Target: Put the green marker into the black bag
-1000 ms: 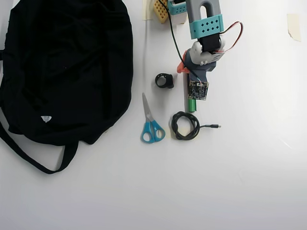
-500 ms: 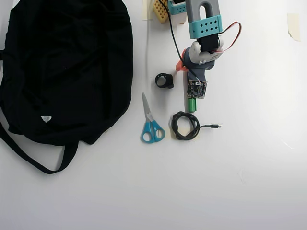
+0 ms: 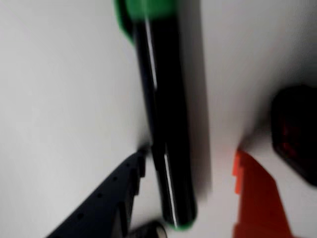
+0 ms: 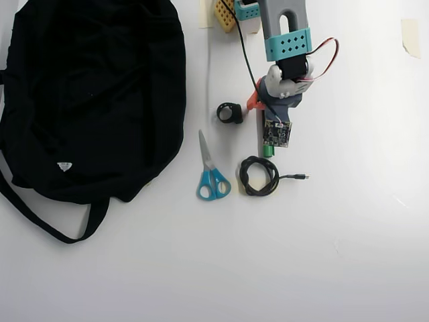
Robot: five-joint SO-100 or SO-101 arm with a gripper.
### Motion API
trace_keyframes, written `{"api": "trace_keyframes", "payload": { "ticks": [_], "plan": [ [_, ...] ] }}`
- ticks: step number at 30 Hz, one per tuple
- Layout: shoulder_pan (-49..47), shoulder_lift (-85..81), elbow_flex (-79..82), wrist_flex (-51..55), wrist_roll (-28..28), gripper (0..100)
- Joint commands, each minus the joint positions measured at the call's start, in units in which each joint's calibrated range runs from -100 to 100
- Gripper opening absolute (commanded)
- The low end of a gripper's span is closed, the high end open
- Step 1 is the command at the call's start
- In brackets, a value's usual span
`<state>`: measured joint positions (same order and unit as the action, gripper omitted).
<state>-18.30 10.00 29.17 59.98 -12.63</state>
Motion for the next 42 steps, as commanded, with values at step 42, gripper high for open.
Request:
{"api": "trace_keyframes", "payload": {
  "ticks": [42],
  "plan": [
    [-0.25,6.26,-2.21,2.03,0.2,12]
  ]
}}
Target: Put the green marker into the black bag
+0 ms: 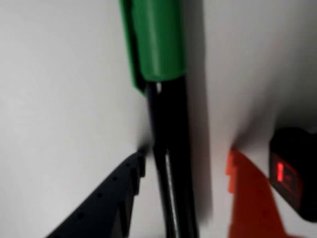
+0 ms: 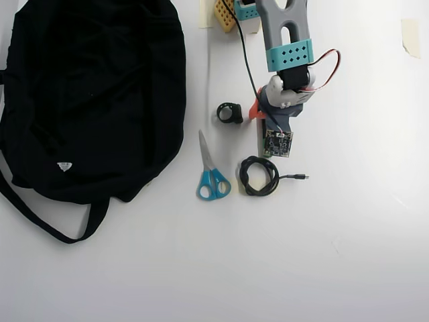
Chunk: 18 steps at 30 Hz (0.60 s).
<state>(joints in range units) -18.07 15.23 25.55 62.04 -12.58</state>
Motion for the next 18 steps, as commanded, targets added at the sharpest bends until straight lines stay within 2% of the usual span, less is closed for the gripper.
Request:
{"api": "trace_keyframes", "payload": {
  "ticks": [1,5,18],
  "plan": [
    [-0.47,1.03,1.4,-0.03,0.15,9],
    [-0.47,1.03,1.4,-0.03,0.15,2],
    [-0.92,-0.3,0.86,0.23,0.15,2]
  ]
}}
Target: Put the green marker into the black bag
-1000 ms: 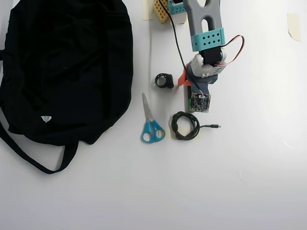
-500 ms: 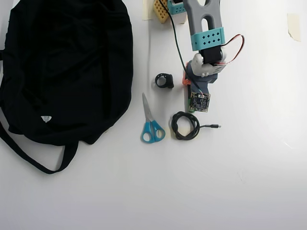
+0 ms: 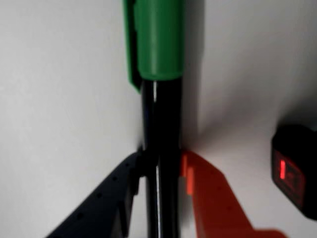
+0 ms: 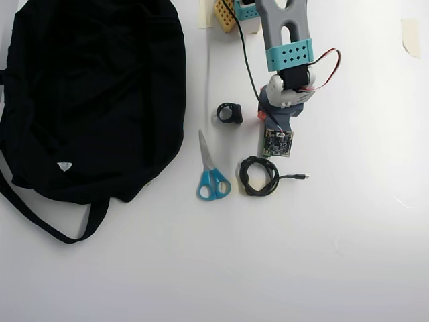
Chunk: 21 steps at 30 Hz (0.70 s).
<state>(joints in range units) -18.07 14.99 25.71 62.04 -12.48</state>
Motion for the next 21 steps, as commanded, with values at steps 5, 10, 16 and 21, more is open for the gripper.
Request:
{"api": "trace_keyframes", "payload": {
  "ticks": [5,10,16,21],
  "plan": [
    [-1.07,-0.3,-2.98,5.66,0.05,2],
    [-1.6,-3.53,-10.7,14.79,0.1,2],
    [-1.67,-9.26,-15.73,20.82,0.99,2],
    [-1.67,-11.58,-16.54,22.8,1.05,2]
  ]
}}
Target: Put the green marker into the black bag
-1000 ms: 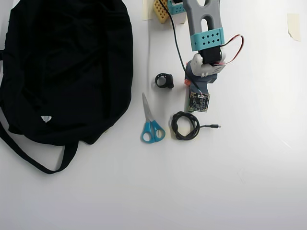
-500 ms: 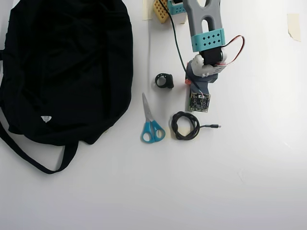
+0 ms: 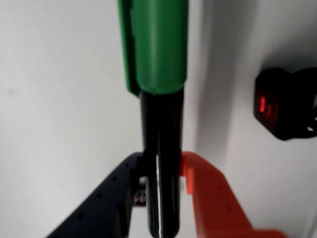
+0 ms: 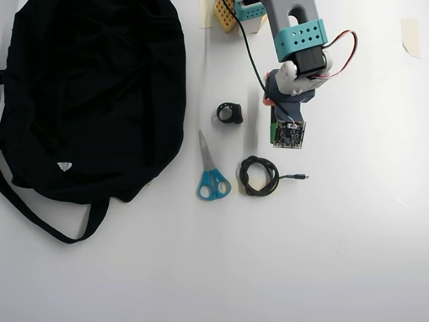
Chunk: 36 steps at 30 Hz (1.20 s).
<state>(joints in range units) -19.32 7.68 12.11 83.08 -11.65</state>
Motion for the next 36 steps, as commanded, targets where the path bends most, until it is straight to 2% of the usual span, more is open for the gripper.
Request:
{"api": "trace_keyframes", "payload": {
  "ticks": [1,15,36],
  "plan": [
    [-0.42,-4.77,-3.03,2.27,0.22,2],
    [-0.42,-10.09,-9.32,12.96,0.27,2],
    [6.46,-17.56,-9.05,16.14,0.95,2]
  ]
}}
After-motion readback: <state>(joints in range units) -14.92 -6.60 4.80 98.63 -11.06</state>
